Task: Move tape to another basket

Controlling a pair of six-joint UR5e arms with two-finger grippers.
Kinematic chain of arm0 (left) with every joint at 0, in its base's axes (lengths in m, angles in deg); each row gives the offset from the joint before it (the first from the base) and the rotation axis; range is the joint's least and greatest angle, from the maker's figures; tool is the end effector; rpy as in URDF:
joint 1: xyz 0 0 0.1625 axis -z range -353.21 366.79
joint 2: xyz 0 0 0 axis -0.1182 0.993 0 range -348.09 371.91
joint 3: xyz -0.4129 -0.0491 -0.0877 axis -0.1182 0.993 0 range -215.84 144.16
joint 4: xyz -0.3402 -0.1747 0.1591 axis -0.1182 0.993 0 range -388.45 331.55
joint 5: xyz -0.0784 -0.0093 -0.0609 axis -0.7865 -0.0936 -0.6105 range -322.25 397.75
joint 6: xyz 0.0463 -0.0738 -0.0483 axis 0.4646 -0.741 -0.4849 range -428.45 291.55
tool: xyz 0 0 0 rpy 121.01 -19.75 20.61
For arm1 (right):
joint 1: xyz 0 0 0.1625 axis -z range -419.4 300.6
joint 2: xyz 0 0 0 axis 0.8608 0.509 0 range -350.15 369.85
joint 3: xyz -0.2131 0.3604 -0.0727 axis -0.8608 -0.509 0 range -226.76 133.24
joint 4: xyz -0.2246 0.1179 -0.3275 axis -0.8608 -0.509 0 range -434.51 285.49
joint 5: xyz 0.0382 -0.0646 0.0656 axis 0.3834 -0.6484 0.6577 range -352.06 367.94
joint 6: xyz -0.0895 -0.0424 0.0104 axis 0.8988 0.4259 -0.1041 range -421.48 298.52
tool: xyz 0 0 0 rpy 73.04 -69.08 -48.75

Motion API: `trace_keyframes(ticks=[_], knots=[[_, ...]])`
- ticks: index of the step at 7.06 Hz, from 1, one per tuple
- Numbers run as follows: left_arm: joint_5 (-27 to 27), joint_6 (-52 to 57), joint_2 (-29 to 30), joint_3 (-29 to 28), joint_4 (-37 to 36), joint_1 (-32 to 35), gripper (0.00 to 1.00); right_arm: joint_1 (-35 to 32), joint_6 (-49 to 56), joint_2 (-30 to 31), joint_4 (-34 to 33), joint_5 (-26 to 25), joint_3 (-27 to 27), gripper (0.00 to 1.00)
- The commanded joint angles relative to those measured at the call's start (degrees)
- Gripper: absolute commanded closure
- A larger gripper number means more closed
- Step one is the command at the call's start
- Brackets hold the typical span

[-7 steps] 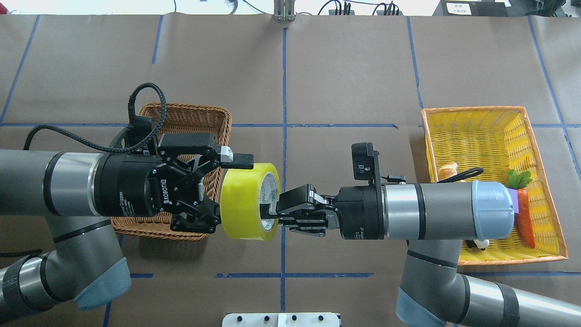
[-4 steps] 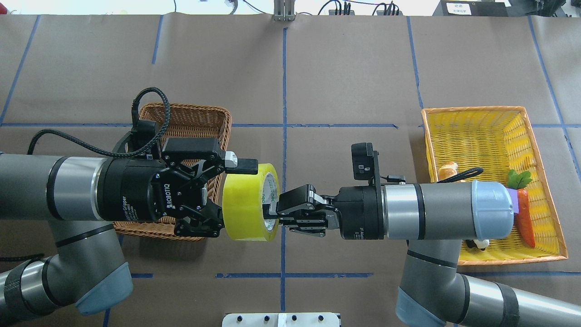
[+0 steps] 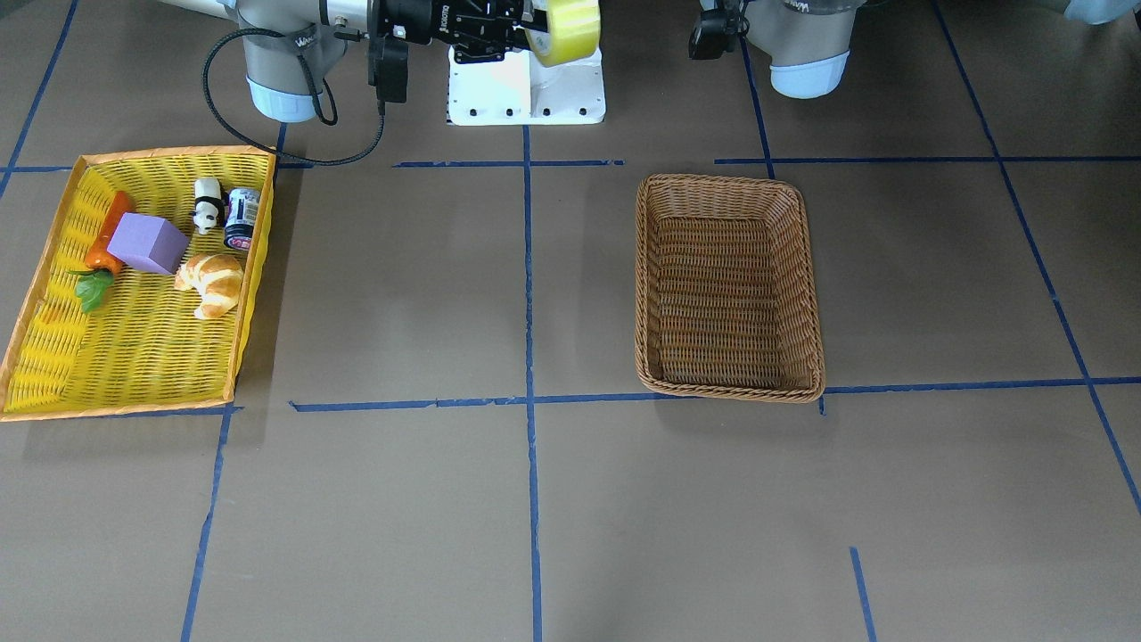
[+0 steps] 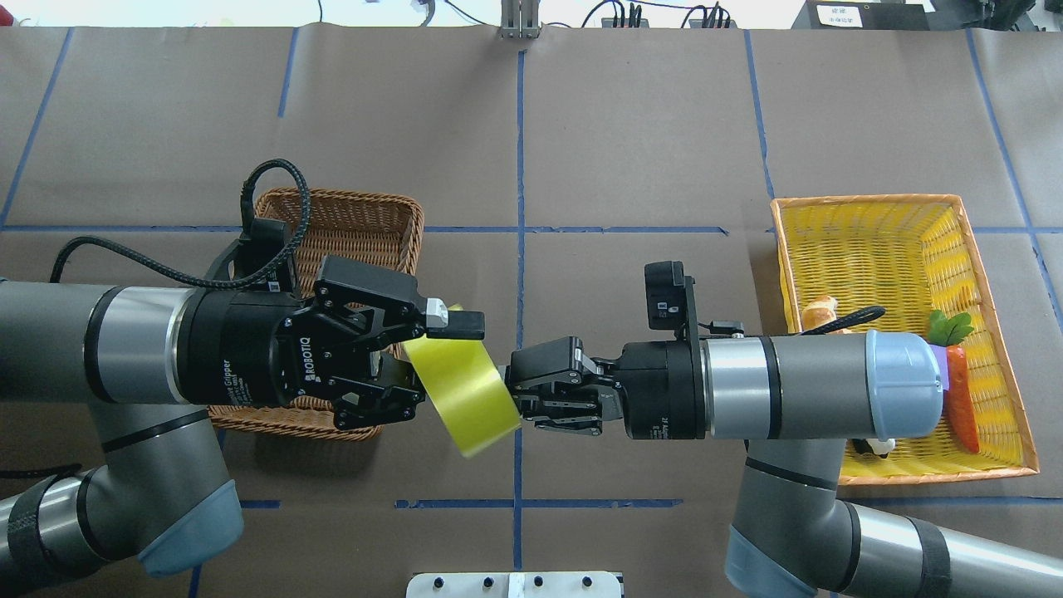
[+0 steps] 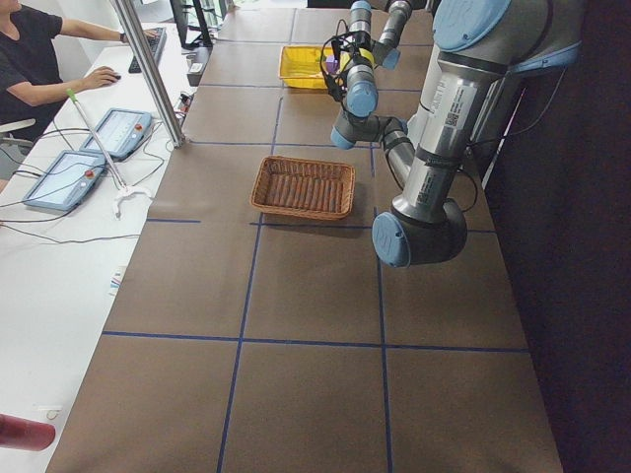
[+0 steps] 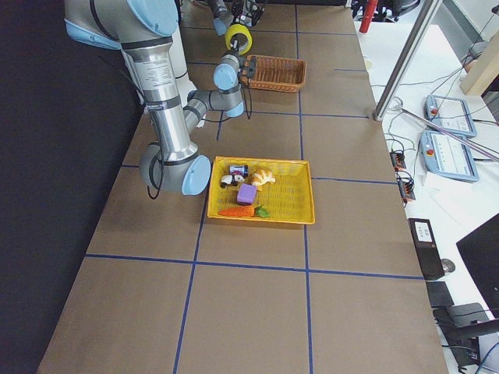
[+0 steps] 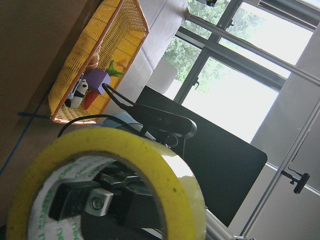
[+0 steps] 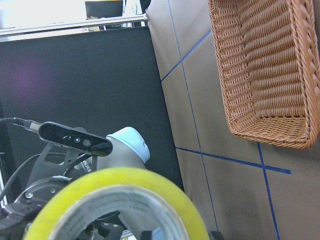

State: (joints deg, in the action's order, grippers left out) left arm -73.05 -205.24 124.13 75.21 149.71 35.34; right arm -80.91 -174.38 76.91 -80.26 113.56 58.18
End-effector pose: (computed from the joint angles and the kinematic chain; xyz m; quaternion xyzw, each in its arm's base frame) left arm 0.3487 -0.3010 0.1507 -0.2153 0.8734 -0.1170 0.4208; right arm -0.4292 -0.2836 0.1776 -0.0763 -0.8662 0.0710 0.4887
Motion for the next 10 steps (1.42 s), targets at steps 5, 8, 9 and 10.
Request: trace_keyframes(ticks=[5, 8, 9, 10], knots=[[-2.3, 0.1, -1.3, 1.5, 0.1, 1.1, 1.00, 0.1, -0.1, 0.1, -0.1, 0.0, 0.3, 0.00], [-15.4, 0.4, -4.5, -1.1, -0.2, 15.8, 1.00, -4.1, 0.2, 0.9, -1.5, 3.5, 0.4, 0.00], [-16.1, 0.7, -4.5, -3.4, -0.3, 17.5, 1.00, -11.1, 0.2, 0.4, -7.7, 12.0, 0.6, 0.00], [-20.3, 8.4, -4.4, -5.0, -4.3, 18.9, 1.00, -17.6, 2.0, 0.3, -13.1, 19.7, 1.1, 0.00]])
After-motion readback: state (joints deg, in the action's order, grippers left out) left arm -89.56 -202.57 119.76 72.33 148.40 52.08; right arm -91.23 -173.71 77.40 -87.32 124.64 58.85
